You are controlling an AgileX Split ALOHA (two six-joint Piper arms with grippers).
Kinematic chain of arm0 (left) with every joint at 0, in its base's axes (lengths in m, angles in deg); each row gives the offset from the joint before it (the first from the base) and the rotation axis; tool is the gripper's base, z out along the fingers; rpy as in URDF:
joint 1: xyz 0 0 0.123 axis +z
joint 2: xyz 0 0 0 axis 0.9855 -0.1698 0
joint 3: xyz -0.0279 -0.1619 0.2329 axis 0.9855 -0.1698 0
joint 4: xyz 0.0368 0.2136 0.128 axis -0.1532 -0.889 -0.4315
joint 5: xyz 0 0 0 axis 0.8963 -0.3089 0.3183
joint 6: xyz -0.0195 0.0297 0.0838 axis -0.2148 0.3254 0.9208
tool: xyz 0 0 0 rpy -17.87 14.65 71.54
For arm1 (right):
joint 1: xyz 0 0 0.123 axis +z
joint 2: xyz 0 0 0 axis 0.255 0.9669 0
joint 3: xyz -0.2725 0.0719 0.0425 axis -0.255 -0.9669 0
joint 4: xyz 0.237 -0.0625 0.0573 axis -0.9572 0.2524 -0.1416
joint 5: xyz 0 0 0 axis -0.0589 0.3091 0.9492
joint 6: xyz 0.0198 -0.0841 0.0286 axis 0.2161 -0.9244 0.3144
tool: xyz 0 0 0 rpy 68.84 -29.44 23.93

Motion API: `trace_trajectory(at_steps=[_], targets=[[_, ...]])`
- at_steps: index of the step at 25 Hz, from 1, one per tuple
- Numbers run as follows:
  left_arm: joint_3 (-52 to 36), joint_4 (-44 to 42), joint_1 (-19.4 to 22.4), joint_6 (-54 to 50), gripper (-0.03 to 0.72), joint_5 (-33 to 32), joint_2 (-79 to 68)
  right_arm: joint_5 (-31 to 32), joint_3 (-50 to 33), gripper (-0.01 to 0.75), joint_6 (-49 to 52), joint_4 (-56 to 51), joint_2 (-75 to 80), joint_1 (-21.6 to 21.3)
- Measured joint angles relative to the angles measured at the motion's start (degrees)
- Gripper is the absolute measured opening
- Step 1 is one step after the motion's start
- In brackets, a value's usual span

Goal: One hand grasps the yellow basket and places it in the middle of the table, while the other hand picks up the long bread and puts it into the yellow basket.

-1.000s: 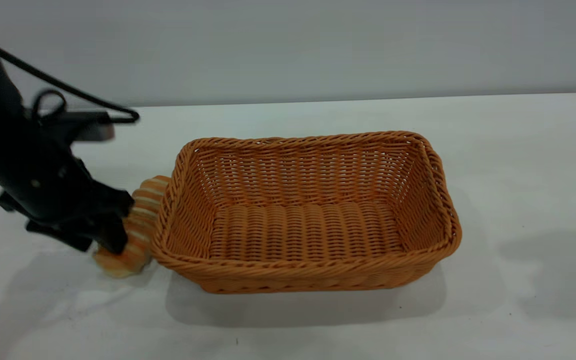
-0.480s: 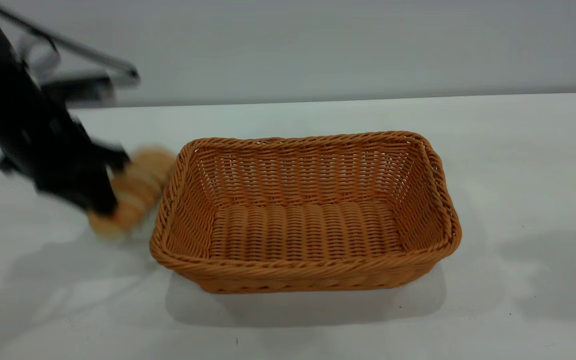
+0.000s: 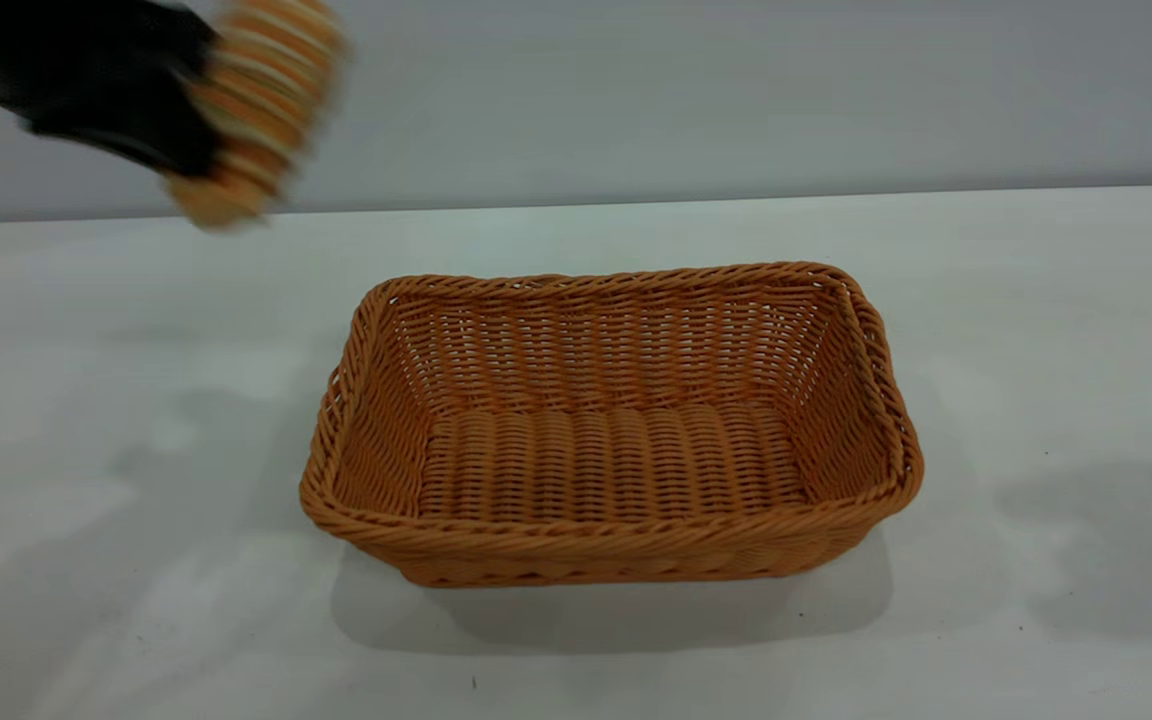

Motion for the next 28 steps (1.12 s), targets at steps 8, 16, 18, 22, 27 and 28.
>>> trace_trajectory(at_steps=[8, 16, 18, 22, 27, 28], targets=[[0.00, 4.93, -8.15, 7.25, 0.103, -3.60, -7.10, -0.11, 0.00, 0.508, 0.00, 0.00, 0.00, 0.00], [3.33, 2.92, -6.38, 2.91, 0.587, -6.71, -6.07, 0.35, 0.00, 0.509, -0.05, 0.05, 0.00, 0.00], [6.19, -1.70, -4.19, -2.24, 0.651, -11.86, -3.31, 1.68, 0.00, 0.509, -0.10, 0.92, -0.21, 0.00], [11.88, -17.47, 0.77, -15.43, 0.653, -24.67, 5.39, 4.41, -0.13, 0.509, -0.05, 2.48, -2.92, 0.00], [13.28, -32.71, 2.40, -23.35, 0.566, -37.37, 18.58, 8.60, -1.78, 0.509, 0.11, 1.22, -8.35, 0.00], [13.28, -33.70, 2.40, -24.05, 0.550, -39.84, 21.06, 9.02, -2.97, 0.509, 0.11, 0.85, -9.68, 0.00]])
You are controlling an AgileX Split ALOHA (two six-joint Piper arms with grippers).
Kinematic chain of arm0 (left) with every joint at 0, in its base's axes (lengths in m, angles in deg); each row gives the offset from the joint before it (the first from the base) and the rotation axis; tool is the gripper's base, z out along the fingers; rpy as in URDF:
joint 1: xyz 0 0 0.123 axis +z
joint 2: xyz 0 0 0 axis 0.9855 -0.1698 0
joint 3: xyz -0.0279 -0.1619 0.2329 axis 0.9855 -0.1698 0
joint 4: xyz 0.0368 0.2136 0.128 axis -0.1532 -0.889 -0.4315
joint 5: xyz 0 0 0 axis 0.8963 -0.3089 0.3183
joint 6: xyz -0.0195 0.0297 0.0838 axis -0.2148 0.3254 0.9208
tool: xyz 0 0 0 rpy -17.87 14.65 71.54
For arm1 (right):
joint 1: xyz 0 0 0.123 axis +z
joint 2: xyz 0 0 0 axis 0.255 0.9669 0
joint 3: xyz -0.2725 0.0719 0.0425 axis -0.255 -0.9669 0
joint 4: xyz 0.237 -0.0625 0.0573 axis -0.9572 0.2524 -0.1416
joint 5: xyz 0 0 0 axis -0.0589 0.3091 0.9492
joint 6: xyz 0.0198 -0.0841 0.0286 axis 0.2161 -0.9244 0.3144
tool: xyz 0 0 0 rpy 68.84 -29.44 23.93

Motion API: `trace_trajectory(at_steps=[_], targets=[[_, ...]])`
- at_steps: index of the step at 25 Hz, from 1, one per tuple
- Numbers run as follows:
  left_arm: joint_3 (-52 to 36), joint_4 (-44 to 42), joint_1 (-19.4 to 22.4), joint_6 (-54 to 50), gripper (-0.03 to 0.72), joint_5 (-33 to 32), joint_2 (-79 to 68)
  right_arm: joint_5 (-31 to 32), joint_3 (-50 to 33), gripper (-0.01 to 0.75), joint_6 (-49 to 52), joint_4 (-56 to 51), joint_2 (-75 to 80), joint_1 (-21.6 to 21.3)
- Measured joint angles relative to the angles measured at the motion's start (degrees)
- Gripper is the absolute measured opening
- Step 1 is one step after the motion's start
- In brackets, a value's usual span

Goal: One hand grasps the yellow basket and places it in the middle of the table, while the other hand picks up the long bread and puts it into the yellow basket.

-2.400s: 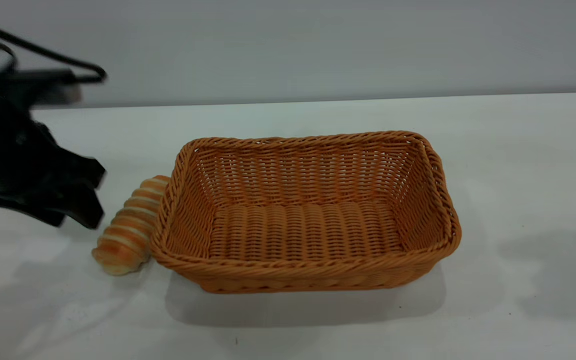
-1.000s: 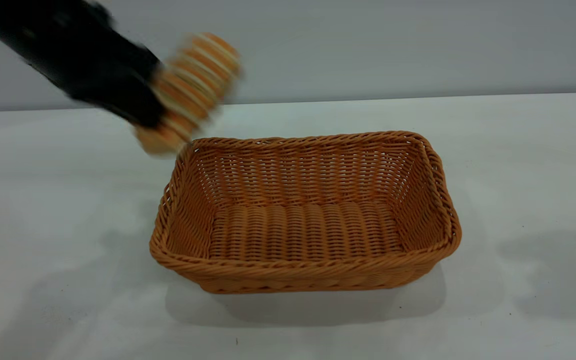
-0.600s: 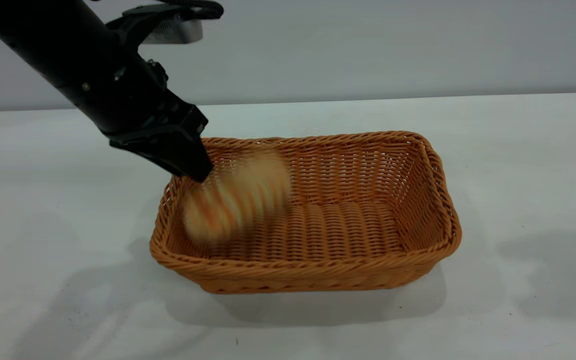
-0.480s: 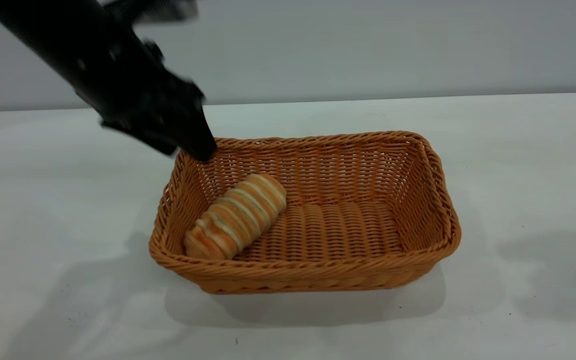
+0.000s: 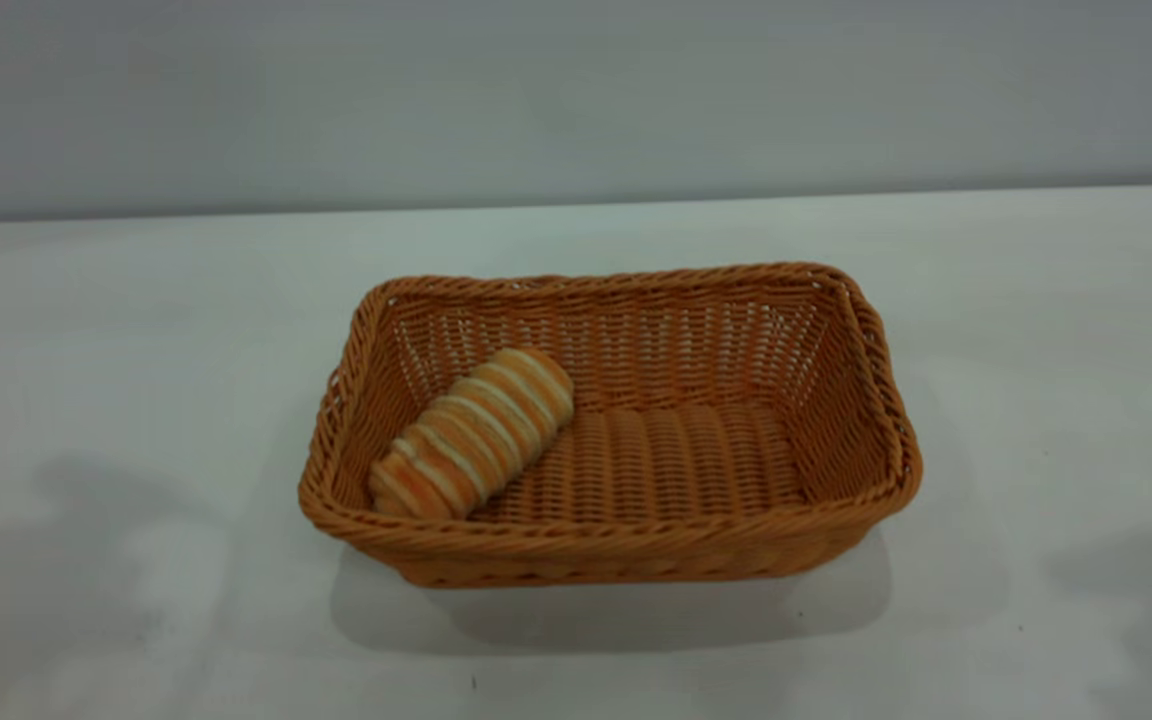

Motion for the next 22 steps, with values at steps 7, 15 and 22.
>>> trace_trajectory(at_steps=[7, 15, 22], targets=[[-6.88, -1.14, 0.00, -1.97, 0.502, -6.12, 15.19, 2.29, -10.70, 0.509, -0.17, -1.84, -12.99, 0.00], [-25.51, 2.92, 0.00, -2.30, 0.501, -5.32, 35.51, 6.06, -18.12, 0.508, -0.57, -2.34, -34.31, 0.00], [-35.71, 4.56, 0.00, -2.30, 0.501, -2.53, 53.09, 5.07, -25.67, 0.508, -1.05, -2.34, -49.48, 0.00]])
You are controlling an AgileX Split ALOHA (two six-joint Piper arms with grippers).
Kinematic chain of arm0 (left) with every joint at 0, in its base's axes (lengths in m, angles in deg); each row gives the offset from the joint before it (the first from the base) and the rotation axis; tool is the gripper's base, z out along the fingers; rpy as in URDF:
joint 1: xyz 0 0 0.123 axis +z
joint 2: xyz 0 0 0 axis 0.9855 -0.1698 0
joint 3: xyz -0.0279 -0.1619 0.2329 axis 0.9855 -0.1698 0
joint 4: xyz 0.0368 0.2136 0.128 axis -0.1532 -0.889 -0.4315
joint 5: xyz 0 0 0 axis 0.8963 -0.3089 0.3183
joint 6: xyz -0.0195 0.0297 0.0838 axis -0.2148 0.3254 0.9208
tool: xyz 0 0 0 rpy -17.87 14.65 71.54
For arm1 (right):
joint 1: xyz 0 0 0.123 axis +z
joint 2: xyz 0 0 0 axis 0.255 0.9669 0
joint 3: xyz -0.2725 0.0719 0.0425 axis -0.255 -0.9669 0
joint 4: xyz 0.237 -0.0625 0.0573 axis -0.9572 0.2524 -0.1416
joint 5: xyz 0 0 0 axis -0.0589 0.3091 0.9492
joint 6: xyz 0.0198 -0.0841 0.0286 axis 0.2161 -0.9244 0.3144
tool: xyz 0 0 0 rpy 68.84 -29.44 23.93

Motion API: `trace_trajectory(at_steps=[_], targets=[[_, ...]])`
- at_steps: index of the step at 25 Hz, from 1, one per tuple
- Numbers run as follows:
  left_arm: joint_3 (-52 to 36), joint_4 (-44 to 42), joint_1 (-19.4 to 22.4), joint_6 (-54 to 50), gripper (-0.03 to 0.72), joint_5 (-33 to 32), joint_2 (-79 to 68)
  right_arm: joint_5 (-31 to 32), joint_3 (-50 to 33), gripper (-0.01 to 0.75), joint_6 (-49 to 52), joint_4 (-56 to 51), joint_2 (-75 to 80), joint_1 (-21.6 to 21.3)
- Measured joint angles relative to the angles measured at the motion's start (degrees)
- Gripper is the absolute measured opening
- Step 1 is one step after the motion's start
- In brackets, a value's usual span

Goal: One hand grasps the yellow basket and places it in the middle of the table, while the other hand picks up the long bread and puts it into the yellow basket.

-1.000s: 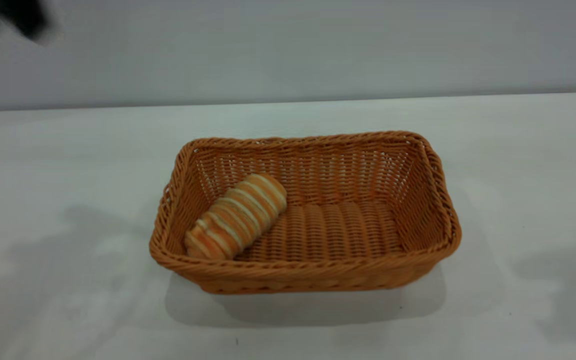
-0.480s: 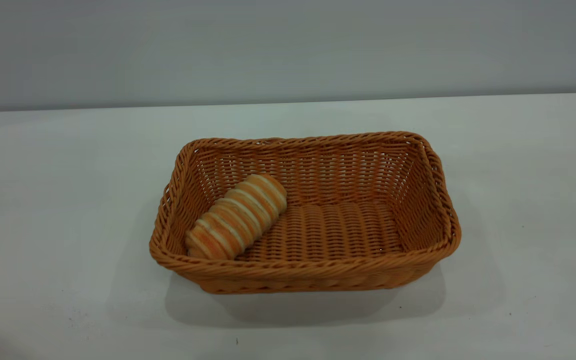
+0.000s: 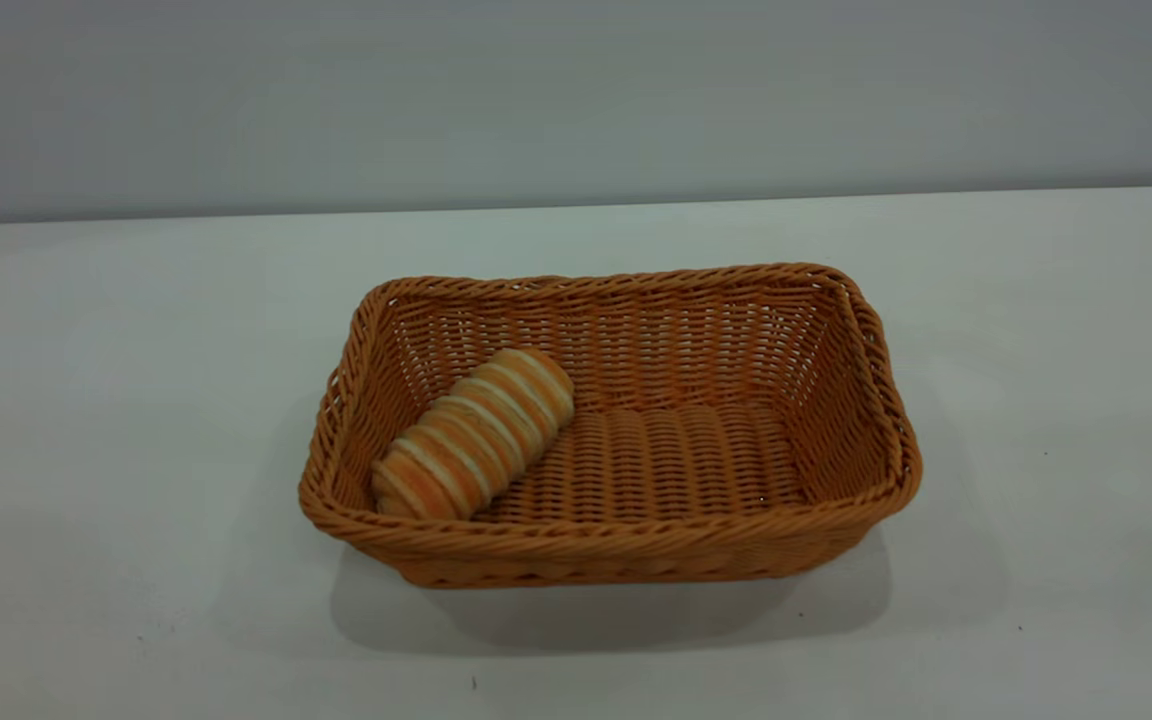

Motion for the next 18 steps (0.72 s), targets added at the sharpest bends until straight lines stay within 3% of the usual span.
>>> trace_trajectory(at_steps=[6, 18], targets=[[-5.78, 2.55, 0.00, 0.00, 0.501, 0.29, 11.31, -1.81, -7.45, 0.508, -0.56, 0.06, -8.91, 0.00], [-9.92, 4.99, 0.00, -0.25, 0.499, -1.25, 18.26, -1.62, -7.94, 0.508, -0.67, 0.39, -13.32, 0.00]])
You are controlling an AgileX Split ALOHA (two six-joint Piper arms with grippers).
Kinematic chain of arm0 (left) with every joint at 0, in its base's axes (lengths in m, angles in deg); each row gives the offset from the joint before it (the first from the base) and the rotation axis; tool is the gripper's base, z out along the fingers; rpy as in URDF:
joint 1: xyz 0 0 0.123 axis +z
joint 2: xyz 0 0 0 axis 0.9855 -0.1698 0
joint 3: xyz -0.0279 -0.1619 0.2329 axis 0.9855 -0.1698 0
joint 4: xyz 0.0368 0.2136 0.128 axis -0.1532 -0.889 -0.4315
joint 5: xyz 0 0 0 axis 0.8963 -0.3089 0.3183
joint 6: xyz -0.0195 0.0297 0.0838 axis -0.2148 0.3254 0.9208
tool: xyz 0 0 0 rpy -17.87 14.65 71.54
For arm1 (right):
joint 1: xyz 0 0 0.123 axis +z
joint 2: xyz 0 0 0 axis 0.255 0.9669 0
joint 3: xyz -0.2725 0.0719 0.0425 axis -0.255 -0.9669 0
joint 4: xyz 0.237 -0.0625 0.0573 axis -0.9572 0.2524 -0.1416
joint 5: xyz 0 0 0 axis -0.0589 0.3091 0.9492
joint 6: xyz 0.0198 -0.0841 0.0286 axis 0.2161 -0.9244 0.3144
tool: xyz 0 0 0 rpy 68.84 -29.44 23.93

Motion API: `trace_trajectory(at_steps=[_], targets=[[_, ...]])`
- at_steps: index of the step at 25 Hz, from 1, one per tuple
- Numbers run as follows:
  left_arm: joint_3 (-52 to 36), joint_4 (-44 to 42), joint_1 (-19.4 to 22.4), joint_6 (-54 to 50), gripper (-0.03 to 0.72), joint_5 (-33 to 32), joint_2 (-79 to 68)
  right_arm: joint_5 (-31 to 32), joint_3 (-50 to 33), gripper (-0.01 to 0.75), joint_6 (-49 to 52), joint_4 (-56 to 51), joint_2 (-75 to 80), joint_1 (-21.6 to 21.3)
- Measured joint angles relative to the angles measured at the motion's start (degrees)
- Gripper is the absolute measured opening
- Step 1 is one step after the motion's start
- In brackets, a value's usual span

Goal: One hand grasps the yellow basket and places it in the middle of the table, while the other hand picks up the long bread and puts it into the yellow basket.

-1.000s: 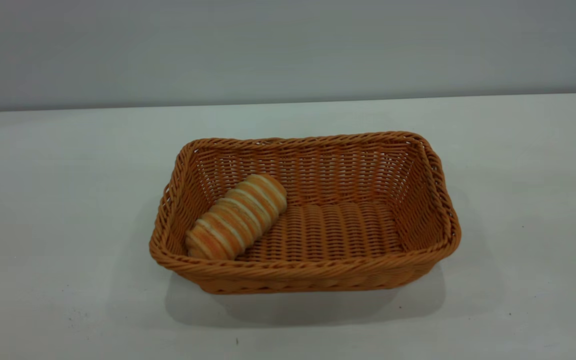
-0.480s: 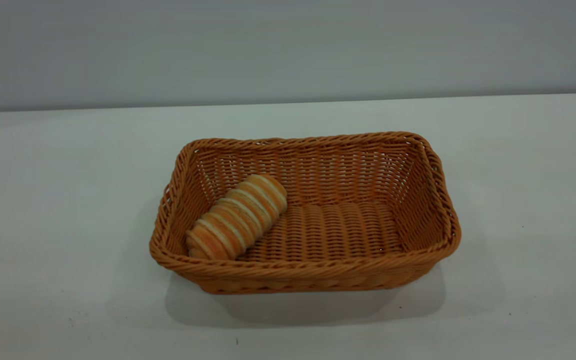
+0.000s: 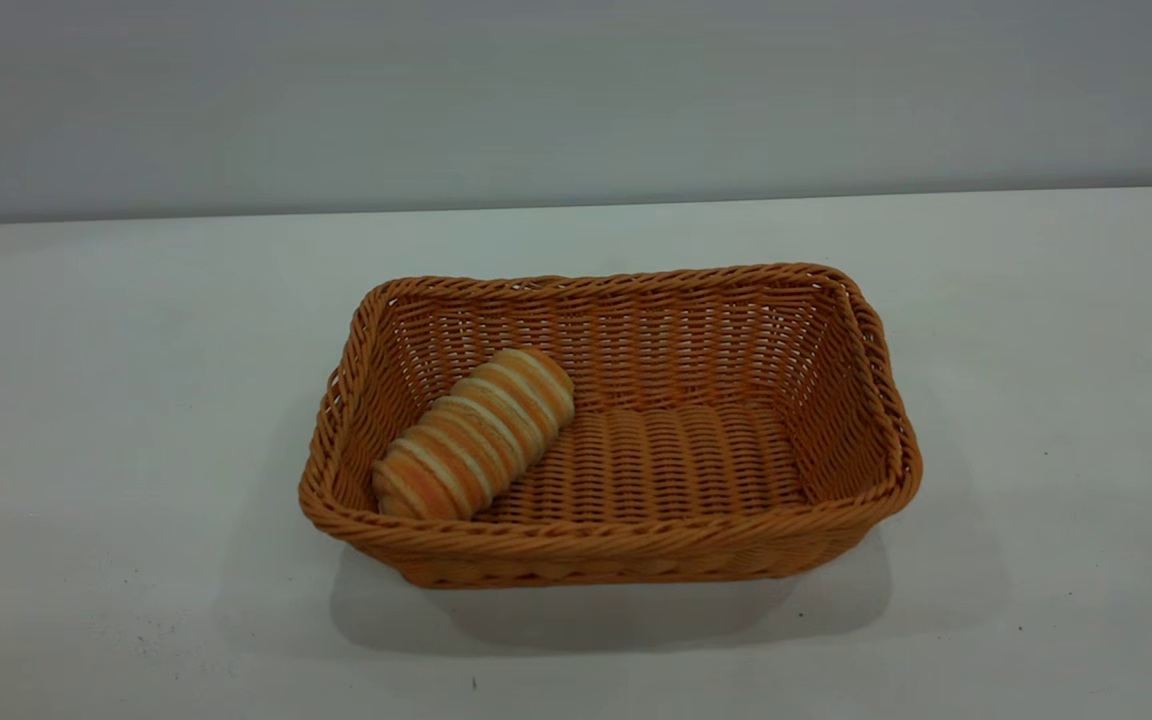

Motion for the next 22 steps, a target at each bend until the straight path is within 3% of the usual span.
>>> trace_trajectory(at_steps=[10, 13, 18, 22], targets=[[-0.05, 0.12, 0.00, -0.13, 0.499, -0.07, 0.44, 0.00, 0.00, 0.508, -0.08, 0.00, -0.94, -0.07], [-0.05, 0.12, 0.38, -0.13, 0.499, -0.07, 3.22, 0.05, -0.11, 0.508, -0.08, -0.17, -4.01, -2.31], [-0.05, 0.28, 5.31, -0.13, 0.499, -0.46, 8.08, 0.22, -0.18, 0.508, -0.14, -0.24, -6.66, -5.95], [-0.05, 0.28, 7.25, -0.13, 0.499, -0.46, 8.33, 0.22, -0.18, 0.508, -0.14, -0.30, -6.77, -6.34]])
